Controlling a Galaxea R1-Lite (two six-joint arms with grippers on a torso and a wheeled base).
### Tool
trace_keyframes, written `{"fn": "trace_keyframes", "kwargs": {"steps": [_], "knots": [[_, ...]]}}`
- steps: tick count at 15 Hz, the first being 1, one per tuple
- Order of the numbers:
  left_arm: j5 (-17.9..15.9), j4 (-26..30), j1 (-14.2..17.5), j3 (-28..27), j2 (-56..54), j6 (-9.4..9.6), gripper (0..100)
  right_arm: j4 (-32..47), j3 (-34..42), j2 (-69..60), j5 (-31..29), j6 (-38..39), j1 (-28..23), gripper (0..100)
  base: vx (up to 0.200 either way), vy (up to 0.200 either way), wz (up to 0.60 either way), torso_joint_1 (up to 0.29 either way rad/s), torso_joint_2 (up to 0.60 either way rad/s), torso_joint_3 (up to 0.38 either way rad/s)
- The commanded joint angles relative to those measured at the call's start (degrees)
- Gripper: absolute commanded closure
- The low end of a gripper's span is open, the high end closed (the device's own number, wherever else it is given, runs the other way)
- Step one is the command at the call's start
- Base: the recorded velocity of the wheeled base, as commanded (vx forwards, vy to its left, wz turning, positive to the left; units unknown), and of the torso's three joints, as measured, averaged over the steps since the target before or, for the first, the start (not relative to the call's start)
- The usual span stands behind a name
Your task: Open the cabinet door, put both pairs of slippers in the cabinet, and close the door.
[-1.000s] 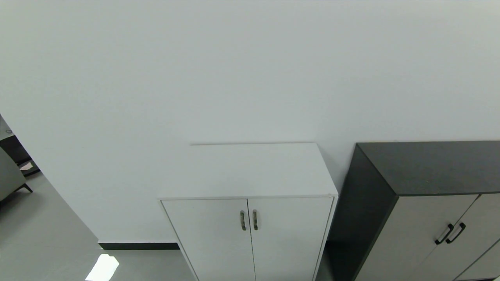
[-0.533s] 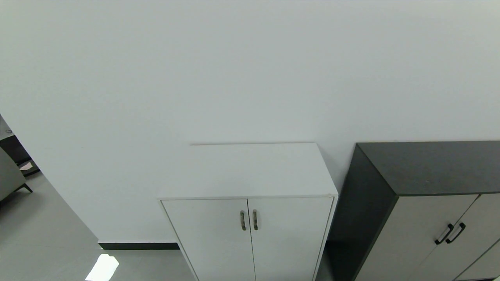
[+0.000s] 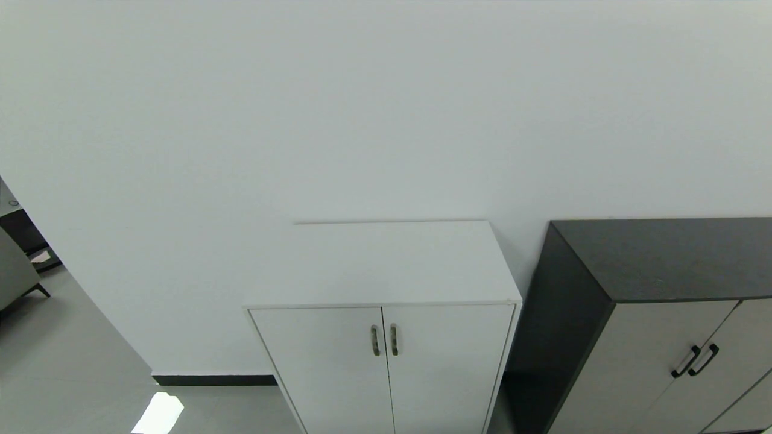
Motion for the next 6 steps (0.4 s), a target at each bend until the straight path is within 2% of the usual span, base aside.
{"fn": "trace_keyframes", "kwargs": {"steps": [1, 6], "knots": [[-0.01, -0.05, 0.01, 0.01, 0.06, -0.01, 100, 0.02, 0.0, -0.02, 0.0, -0.04, 0.04, 100, 0.0, 0.0, 0.0, 0.0, 0.0, 0.0], [-0.01, 0.04, 0.01, 0.01, 0.06, -0.01, 100, 0.02, 0.0, -0.02, 0.0, -0.04, 0.04, 100, 0.0, 0.0, 0.0, 0.0, 0.0, 0.0]]}}
